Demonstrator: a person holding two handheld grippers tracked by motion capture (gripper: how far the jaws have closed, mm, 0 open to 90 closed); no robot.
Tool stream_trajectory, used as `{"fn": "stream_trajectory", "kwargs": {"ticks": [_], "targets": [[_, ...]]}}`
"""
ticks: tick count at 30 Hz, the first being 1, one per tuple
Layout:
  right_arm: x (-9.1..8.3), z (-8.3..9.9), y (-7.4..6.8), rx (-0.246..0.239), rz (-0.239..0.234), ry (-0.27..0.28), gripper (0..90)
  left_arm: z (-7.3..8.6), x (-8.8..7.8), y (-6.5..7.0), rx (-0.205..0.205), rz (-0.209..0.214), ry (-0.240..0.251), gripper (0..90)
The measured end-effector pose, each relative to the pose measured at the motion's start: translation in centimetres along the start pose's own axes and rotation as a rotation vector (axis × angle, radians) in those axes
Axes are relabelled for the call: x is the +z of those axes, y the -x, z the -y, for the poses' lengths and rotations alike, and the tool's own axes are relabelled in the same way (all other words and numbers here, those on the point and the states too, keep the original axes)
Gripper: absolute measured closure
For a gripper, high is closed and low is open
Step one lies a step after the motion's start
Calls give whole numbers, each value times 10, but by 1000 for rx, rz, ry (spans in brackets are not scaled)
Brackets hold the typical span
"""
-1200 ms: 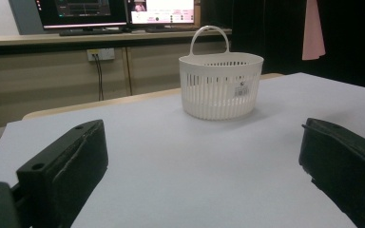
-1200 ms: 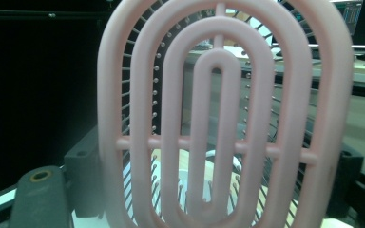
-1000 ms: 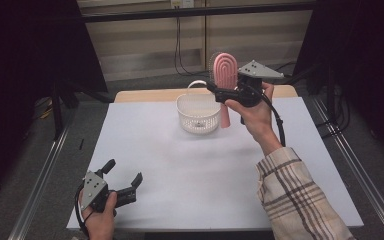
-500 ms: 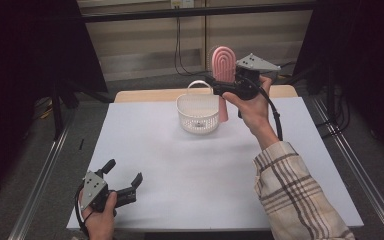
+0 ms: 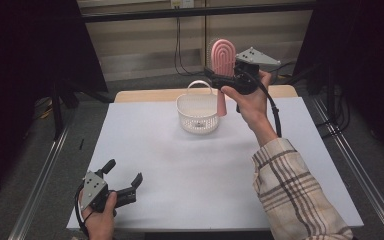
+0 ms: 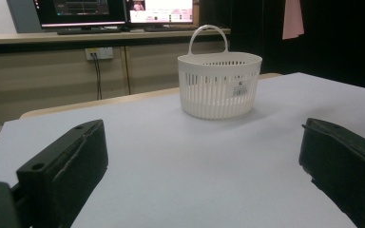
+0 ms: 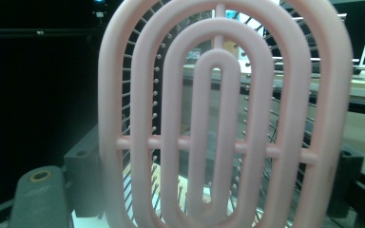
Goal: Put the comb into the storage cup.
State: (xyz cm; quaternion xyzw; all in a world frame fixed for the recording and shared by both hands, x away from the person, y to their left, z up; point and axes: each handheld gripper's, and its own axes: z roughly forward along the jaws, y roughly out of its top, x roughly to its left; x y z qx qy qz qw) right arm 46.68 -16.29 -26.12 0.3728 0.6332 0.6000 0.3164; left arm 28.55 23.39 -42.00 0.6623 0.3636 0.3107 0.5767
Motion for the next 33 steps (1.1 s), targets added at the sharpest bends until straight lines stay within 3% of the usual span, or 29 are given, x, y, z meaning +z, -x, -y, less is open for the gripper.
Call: {"fn": "stream_trajectory", "kwargs": {"ticks": [22,33], "targets": [[25,-6,-6,-11,13,36,190,0,-1,1,-1,6,3,24],[46,7,2,8,37,24,191,0,-1,1,-3,2,4,22]]}}
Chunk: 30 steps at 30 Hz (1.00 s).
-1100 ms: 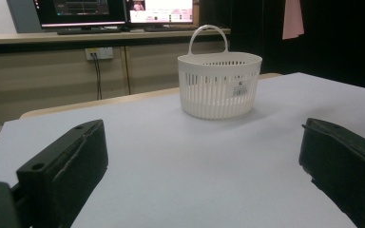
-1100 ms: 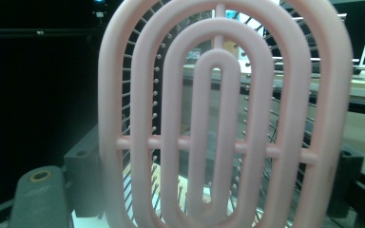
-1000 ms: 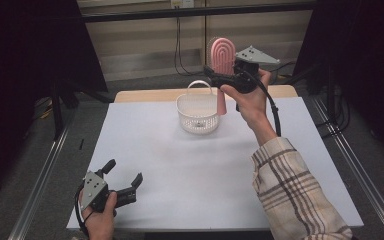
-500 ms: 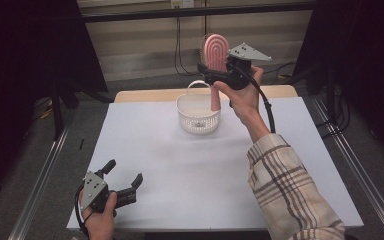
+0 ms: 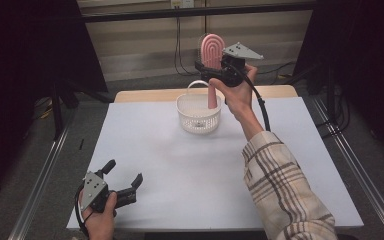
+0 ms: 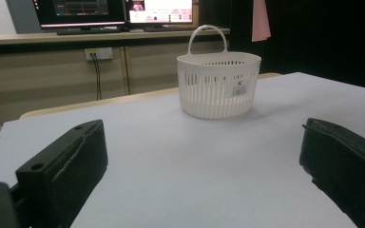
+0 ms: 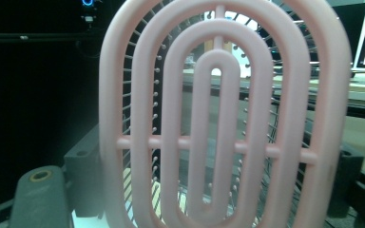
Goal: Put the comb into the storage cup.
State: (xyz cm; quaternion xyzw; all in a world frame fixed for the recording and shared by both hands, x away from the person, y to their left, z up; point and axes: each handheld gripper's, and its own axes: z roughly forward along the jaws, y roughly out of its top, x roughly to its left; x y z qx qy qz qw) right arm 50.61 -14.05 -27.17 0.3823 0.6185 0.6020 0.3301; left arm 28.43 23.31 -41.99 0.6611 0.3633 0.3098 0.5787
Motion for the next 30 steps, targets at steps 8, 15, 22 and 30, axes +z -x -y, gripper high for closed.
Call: {"fn": "stream_trajectory", "kwargs": {"ticks": [8,15,22,30], "targets": [[11,9,5,24,6,-10,191,0,0,-1,5,6,-1,22],[17,15,7,23,11,-8,191,0,0,0,4,6,-1,22],[22,22,10,3,24,-30,191,0,0,-1,6,5,1,22],[28,31,9,-8,33,-43,190,0,1,1,13,17,-6,22]]}}
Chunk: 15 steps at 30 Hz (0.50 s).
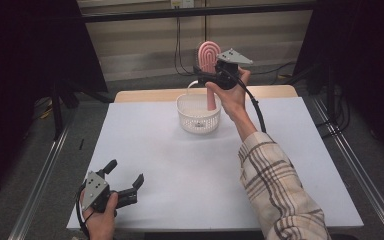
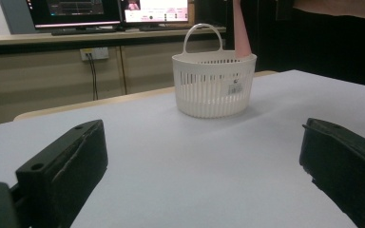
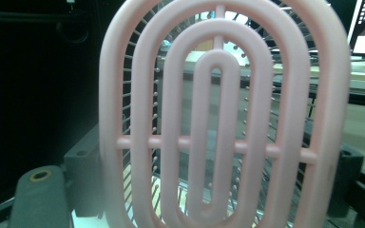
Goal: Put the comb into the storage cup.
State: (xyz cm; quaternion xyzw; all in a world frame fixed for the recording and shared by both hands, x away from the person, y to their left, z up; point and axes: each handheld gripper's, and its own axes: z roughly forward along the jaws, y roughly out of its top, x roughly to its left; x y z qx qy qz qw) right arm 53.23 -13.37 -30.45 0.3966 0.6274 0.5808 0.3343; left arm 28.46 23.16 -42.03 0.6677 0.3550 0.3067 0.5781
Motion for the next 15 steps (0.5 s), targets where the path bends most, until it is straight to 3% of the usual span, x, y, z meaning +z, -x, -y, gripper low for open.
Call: {"fn": "stream_trajectory", "kwargs": {"ticks": [15], "targets": [[6,20,3,0,24,-34,190,0,-1,0,-7,-6,6,22]]}}
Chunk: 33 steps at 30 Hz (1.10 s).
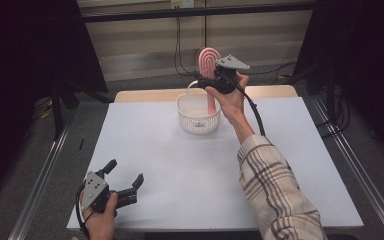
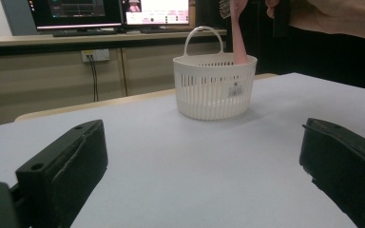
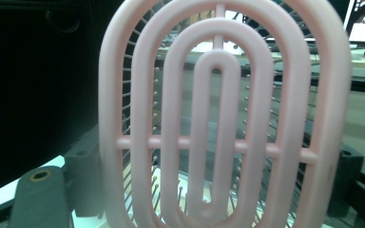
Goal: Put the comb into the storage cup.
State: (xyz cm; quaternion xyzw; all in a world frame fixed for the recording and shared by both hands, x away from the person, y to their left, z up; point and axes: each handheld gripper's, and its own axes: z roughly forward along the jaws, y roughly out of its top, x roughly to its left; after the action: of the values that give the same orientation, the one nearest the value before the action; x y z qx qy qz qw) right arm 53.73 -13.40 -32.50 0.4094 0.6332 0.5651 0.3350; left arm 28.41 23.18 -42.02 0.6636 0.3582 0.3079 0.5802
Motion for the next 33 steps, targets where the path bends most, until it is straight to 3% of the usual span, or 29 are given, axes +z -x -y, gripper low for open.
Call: {"fn": "stream_trajectory", "kwargs": {"ticks": [19,33], "targets": [[-3,23,9,43,16,-24,190,0,0,-1,17,1,-8,22],[-5,32,9,40,3,-57,190,0,1,0,10,5,-7,22]]}}
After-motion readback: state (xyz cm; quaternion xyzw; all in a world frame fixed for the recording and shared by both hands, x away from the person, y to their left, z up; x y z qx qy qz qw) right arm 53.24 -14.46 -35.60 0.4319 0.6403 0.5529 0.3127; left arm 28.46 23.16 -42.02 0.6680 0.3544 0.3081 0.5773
